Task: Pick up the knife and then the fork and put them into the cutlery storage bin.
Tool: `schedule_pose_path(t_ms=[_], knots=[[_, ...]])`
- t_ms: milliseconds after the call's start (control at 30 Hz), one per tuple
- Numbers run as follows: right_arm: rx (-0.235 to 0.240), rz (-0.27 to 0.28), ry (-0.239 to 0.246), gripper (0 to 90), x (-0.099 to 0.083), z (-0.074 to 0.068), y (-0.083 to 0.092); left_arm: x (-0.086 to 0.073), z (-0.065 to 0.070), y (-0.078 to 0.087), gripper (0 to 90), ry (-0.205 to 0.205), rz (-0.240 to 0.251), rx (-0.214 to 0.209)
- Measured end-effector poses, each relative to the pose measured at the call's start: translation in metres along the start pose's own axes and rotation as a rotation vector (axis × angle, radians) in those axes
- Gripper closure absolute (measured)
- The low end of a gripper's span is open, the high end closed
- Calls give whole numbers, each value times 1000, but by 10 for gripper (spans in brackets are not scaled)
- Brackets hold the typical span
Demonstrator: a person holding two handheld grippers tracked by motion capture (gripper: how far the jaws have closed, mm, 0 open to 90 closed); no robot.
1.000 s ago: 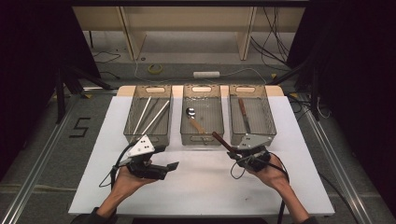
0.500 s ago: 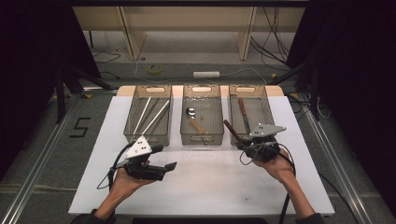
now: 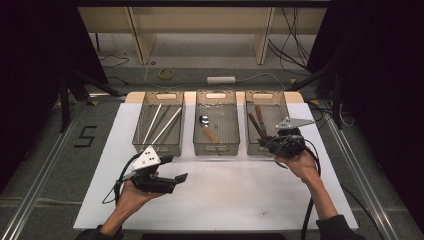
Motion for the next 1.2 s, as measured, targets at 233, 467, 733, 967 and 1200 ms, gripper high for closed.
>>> schedule_pose_path(t_ms=[233, 467, 733, 967, 1200], knots=[[-3, 6, -32, 778, 11, 10, 1, 0, 1, 1, 189, 2, 6, -1], [-15, -4, -55, 778, 20, 22, -2, 0, 0, 0, 189, 2, 3, -3], [-23, -14, -91, 778, 29, 35, -8, 0, 0, 0, 188, 2, 4, -1], [-34, -19, -112, 777, 40, 44, -12, 0, 1, 0, 187, -2, 5, -2], [-53, -25, -134, 778, 48, 53, -17, 1, 1, 0, 187, -3, 5, -2]])
Point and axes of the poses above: each handheld gripper's, and its own axes: y roughly backward along the jaws, x roughly out of its top, z roughly to its right, the point moved 6 cm from there along -y, roughly forward along the jaws, and after that the axes turned 13 degrees about -z, right-handed, at the moved point
